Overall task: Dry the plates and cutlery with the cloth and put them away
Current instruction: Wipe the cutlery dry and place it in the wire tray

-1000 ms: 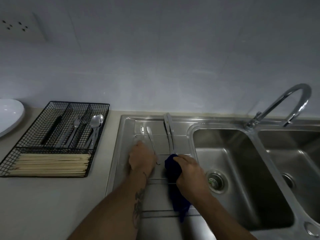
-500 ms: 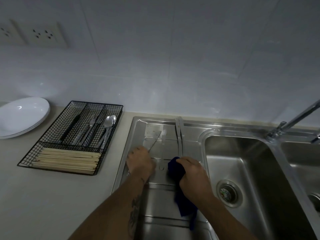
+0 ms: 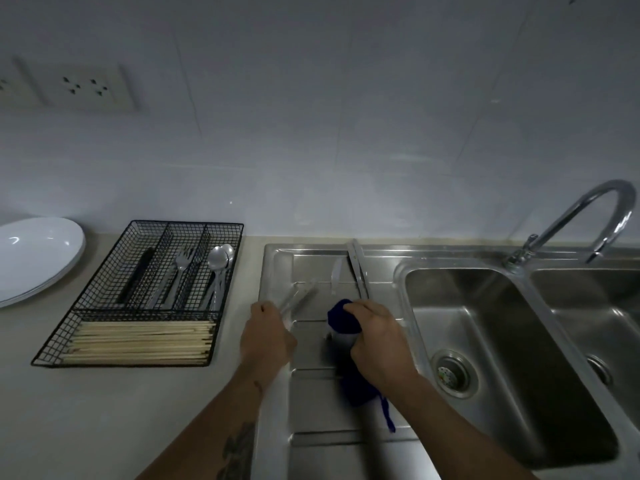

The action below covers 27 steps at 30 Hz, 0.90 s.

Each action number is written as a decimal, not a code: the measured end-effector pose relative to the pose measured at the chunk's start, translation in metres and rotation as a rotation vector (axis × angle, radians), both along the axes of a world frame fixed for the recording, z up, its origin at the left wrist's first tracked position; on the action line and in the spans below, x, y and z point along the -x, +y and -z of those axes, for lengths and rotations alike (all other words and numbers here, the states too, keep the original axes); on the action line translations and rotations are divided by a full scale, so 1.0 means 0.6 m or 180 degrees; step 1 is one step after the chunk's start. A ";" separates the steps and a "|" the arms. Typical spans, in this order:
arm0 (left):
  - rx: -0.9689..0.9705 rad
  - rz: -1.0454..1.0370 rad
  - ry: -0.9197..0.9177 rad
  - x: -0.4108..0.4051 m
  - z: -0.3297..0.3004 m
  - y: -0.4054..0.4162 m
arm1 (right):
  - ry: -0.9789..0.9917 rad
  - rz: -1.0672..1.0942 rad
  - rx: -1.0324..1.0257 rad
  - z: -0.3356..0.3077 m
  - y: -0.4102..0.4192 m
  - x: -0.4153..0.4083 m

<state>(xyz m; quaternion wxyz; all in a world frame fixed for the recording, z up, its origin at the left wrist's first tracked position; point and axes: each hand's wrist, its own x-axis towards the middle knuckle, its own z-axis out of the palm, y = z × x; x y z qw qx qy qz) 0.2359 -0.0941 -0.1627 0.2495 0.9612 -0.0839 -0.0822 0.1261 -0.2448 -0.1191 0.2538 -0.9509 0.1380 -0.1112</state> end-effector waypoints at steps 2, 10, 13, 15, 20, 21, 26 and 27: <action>0.0118 0.0277 -0.0145 0.000 -0.013 0.031 | -0.0110 -0.0013 0.0126 -0.010 0.022 -0.012; 0.0547 0.1302 -0.0974 0.001 -0.083 0.128 | -0.0337 -0.0573 0.1069 -0.019 0.139 -0.051; 0.0550 0.1547 -0.1305 -0.012 -0.093 0.162 | -0.0336 -0.0114 0.1079 -0.014 0.138 -0.044; 0.0528 0.1668 -0.1411 -0.017 -0.090 0.175 | -0.0330 0.0218 0.0988 -0.015 0.132 -0.035; 0.0878 0.1880 -0.1549 -0.015 -0.109 0.164 | -0.0486 -0.0114 0.1178 -0.029 0.170 -0.026; 0.0883 0.1930 -0.1570 -0.015 -0.113 0.160 | -0.0481 -0.0122 0.1201 -0.030 0.169 -0.022; 0.0681 0.2037 -0.1589 -0.014 -0.102 0.162 | -0.0535 0.0702 0.0691 -0.024 0.113 0.015; 0.0710 0.2033 -0.1567 -0.015 -0.099 0.163 | -0.0612 0.0815 0.0649 -0.027 0.106 0.021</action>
